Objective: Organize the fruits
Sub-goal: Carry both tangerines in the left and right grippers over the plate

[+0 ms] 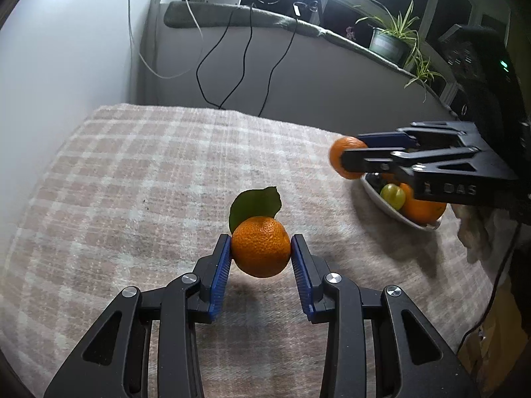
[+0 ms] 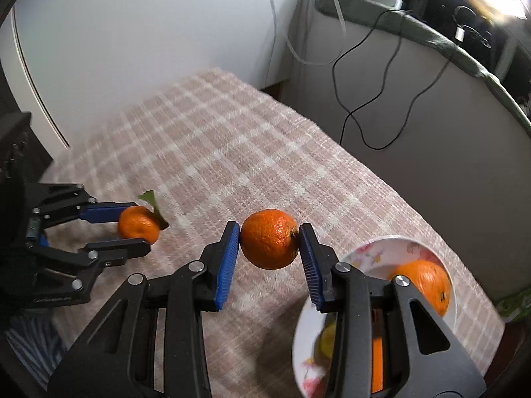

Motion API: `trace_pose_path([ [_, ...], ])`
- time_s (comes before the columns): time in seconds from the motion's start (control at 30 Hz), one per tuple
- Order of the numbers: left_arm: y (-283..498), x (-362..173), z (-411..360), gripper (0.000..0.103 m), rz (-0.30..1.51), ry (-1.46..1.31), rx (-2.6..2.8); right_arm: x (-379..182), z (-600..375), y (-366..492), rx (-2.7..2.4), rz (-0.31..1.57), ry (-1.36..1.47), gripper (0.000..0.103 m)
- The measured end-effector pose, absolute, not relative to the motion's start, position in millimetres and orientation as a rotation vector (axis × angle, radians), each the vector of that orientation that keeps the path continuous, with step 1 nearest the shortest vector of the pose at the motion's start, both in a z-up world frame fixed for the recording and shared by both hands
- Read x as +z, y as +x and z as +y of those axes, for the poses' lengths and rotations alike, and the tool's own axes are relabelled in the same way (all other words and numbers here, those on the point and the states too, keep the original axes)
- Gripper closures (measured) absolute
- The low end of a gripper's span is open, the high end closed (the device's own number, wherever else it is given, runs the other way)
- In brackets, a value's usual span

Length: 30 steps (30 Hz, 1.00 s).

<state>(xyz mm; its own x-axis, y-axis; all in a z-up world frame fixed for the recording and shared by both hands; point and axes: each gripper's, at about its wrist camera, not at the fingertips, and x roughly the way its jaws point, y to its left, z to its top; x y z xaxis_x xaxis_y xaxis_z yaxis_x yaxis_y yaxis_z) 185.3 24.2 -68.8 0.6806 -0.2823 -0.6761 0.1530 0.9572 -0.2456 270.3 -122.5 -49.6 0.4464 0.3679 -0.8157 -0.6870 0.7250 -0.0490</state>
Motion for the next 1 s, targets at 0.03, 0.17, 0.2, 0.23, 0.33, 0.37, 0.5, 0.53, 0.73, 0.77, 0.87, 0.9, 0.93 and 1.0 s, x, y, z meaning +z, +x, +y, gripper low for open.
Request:
trace_pose_path([
  [0.03,185,-67,23,0.068,0.781,-0.173,-0.247,-46,-127,268,0.678,0.881,-0.385,0.065],
  [0.17,186,-58,14,0.068,0.76,-0.161,-0.259,-31,-149,258,0.679,0.849,-0.313,0.065],
  [0.2,189,-56,11,0.068,0.757,-0.157,-0.263,-28,-155,256,0.679,0.842,-0.297,0.065],
  [0.23,189,-54,8,0.068,0.751,-0.152,-0.268,-25,-160,253,0.677,0.835,-0.284,0.065],
  [0.33,189,-48,0,0.068,0.738,-0.143,-0.28,-18,-176,245,0.668,0.818,-0.252,0.065],
  [0.37,188,-46,-2,0.068,0.733,-0.14,-0.284,-17,-181,242,0.667,0.813,-0.239,0.065],
  [0.5,189,-38,-12,0.068,0.719,-0.129,-0.299,-12,-200,234,0.65,0.792,-0.201,0.065],
  [0.53,190,-37,-15,0.068,0.717,-0.126,-0.303,-11,-205,232,0.645,0.787,-0.191,0.065],
  [0.73,195,-31,-30,0.068,0.705,-0.11,-0.325,-10,-237,227,0.609,0.774,-0.131,0.065],
  [0.77,197,-30,-33,0.068,0.704,-0.108,-0.33,-10,-242,226,0.603,0.772,-0.125,0.065],
  [0.87,200,-29,-40,0.068,0.704,-0.104,-0.341,-9,-257,224,0.582,0.763,-0.104,0.065],
  [0.9,201,-29,-43,0.068,0.706,-0.103,-0.346,-9,-264,224,0.574,0.759,-0.093,0.064],
  [0.93,202,-30,-45,0.068,0.707,-0.103,-0.35,-9,-269,224,0.565,0.757,-0.085,0.065],
  [1.0,206,-30,-51,0.068,0.712,-0.105,-0.364,-9,-281,225,0.545,0.755,-0.066,0.064],
])
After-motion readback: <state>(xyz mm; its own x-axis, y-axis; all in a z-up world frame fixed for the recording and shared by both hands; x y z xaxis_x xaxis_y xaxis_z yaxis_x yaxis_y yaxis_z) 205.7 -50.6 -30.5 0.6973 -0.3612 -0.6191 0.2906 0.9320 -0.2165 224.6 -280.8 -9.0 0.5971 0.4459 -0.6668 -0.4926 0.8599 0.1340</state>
